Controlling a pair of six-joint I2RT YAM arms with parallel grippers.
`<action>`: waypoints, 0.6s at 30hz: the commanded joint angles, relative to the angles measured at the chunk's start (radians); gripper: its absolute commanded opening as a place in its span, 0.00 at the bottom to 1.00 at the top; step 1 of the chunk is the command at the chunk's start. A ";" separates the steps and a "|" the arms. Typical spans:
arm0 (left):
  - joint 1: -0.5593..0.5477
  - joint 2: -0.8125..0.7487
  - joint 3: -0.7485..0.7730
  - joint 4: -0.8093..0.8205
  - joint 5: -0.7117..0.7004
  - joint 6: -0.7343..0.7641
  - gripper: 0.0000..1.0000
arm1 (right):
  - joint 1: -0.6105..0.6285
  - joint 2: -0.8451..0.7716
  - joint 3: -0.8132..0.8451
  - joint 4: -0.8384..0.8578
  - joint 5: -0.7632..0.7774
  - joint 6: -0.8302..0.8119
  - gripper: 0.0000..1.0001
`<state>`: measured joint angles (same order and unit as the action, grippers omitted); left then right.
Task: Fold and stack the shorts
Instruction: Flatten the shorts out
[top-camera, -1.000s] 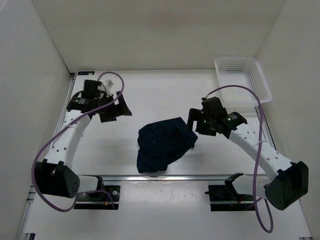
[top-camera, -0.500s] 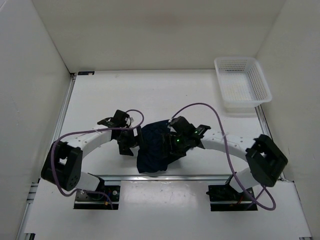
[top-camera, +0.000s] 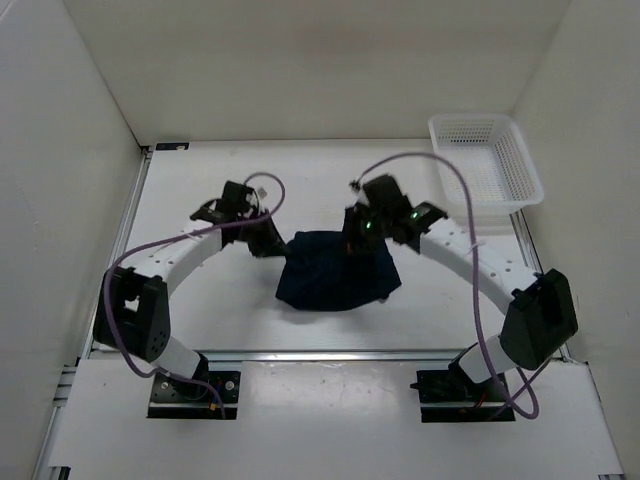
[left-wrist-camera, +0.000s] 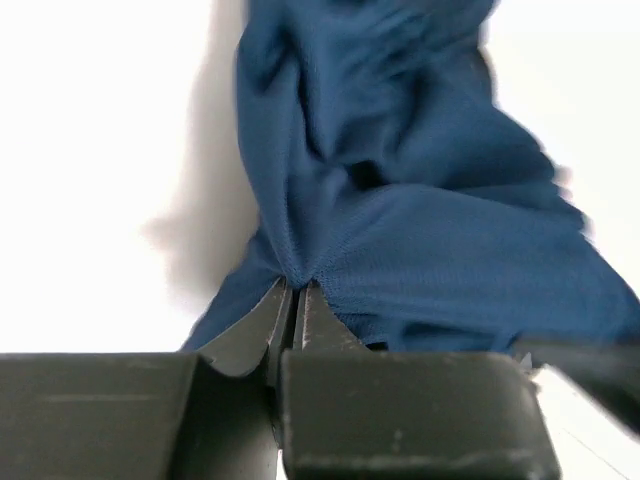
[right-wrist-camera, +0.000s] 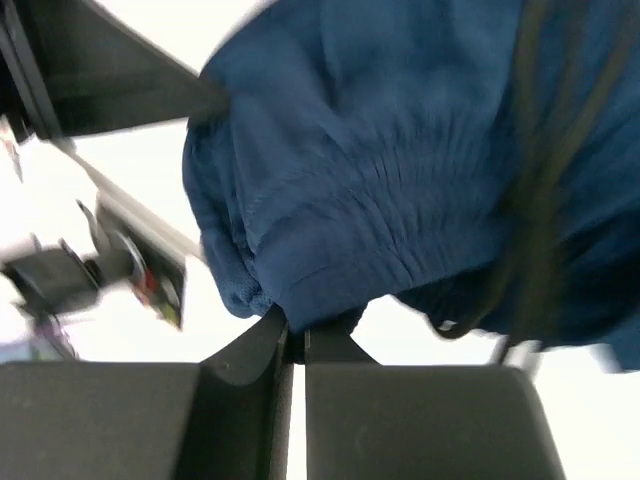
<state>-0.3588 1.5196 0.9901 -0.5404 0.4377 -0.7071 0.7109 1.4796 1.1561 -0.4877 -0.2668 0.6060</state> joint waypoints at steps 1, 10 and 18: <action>0.046 -0.108 0.249 -0.039 0.023 0.064 0.10 | -0.125 -0.062 0.281 -0.097 0.018 -0.167 0.00; -0.055 -0.041 1.107 -0.412 -0.111 0.189 0.10 | -0.226 -0.076 0.769 -0.203 0.024 -0.276 0.00; -0.164 0.072 0.883 -0.333 -0.241 0.138 0.79 | -0.428 -0.128 0.502 -0.151 0.038 -0.255 0.00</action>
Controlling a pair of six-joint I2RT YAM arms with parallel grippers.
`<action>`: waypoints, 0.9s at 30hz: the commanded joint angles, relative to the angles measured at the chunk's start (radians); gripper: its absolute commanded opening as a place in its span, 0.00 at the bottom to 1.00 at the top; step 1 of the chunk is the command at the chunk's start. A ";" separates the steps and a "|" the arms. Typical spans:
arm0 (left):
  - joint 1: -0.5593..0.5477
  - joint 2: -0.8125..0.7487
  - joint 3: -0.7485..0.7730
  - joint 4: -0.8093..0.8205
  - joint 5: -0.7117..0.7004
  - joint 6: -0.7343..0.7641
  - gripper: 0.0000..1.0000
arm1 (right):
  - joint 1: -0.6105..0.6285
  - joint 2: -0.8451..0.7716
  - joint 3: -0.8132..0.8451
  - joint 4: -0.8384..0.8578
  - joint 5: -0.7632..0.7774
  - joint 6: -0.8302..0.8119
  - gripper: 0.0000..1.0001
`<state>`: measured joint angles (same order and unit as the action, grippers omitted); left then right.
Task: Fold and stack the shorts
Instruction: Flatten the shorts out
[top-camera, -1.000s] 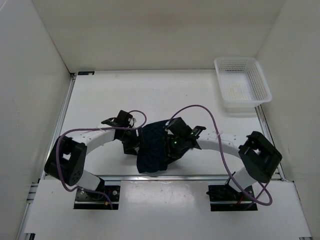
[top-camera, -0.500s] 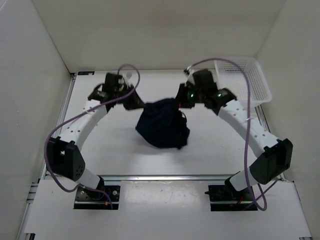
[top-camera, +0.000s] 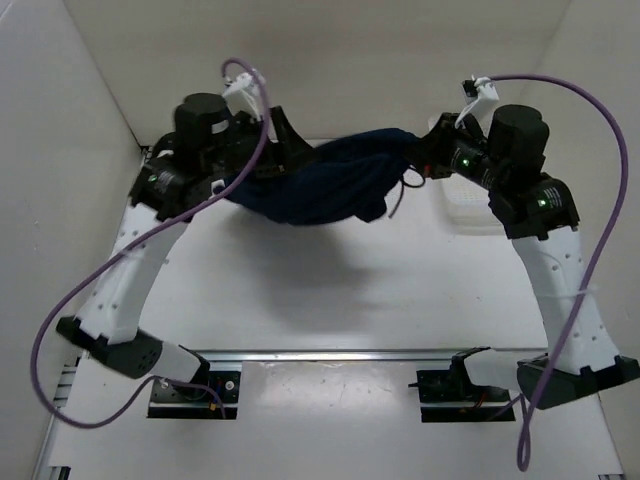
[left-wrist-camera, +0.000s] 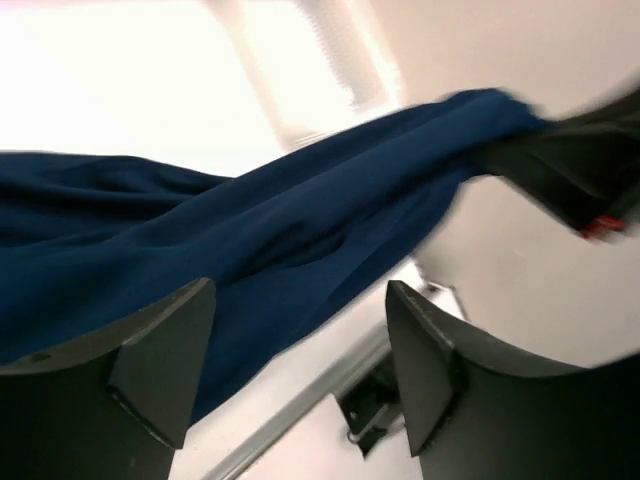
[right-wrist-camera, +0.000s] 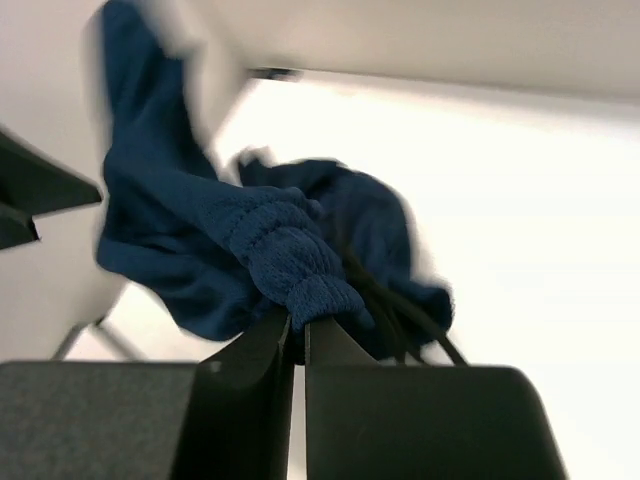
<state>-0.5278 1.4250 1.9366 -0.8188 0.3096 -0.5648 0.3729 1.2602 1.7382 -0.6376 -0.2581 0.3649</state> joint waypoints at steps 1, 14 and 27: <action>0.005 0.205 -0.051 -0.054 -0.128 0.009 0.81 | -0.113 0.188 -0.080 -0.001 0.020 -0.001 0.04; 0.121 0.187 -0.339 -0.085 -0.181 0.032 0.10 | -0.218 0.142 -0.489 -0.036 0.183 0.062 0.39; -0.150 0.233 -0.768 0.050 -0.115 -0.161 0.84 | -0.209 0.144 -0.666 0.054 0.063 0.083 0.82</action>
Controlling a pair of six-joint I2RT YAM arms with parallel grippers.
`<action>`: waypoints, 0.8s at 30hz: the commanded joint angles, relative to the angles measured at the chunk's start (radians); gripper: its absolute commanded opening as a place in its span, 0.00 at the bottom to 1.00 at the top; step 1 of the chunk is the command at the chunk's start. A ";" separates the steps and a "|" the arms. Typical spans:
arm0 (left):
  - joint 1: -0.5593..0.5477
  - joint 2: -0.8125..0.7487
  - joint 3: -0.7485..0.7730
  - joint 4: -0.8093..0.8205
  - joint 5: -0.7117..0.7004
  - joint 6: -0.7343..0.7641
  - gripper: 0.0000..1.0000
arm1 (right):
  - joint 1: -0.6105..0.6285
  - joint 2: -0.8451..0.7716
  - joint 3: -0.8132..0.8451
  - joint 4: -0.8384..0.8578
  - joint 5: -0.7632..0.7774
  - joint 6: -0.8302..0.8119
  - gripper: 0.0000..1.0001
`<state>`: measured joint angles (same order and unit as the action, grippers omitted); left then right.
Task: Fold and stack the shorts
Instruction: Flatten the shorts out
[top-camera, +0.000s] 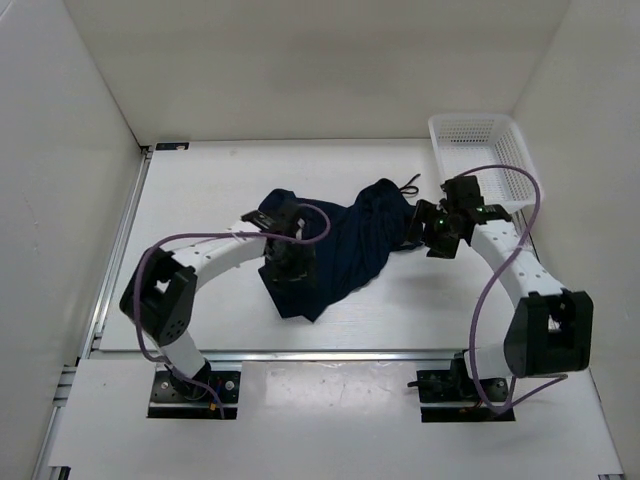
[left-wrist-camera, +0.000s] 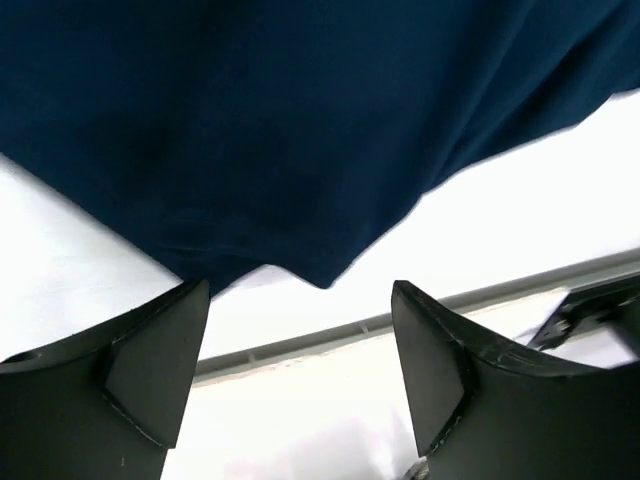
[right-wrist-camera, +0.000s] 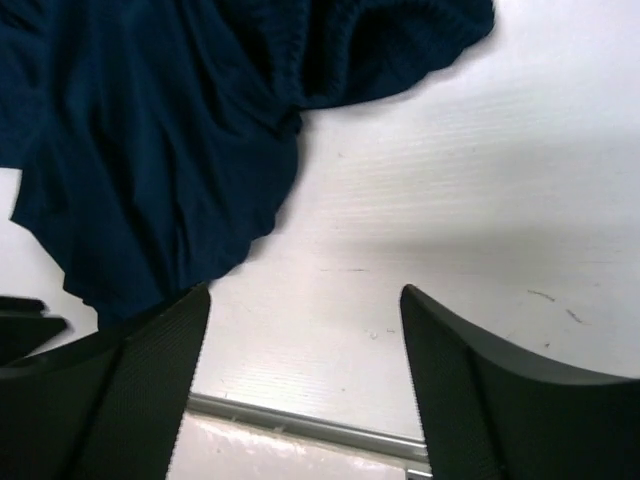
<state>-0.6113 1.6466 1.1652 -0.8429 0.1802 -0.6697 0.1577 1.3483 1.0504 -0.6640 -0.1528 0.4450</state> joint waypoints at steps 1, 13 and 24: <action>-0.083 0.030 0.014 0.074 0.002 -0.065 0.84 | 0.006 0.084 0.036 0.090 -0.042 0.003 0.82; -0.127 0.196 -0.021 0.133 -0.064 -0.100 0.21 | 0.072 0.478 0.356 0.099 0.105 0.024 0.69; 0.063 -0.013 0.045 0.020 -0.100 0.011 0.11 | 0.125 0.534 0.526 0.049 0.116 0.034 0.00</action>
<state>-0.6102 1.7451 1.1397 -0.7662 0.1230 -0.7162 0.2718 1.9537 1.4979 -0.6048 -0.0475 0.4805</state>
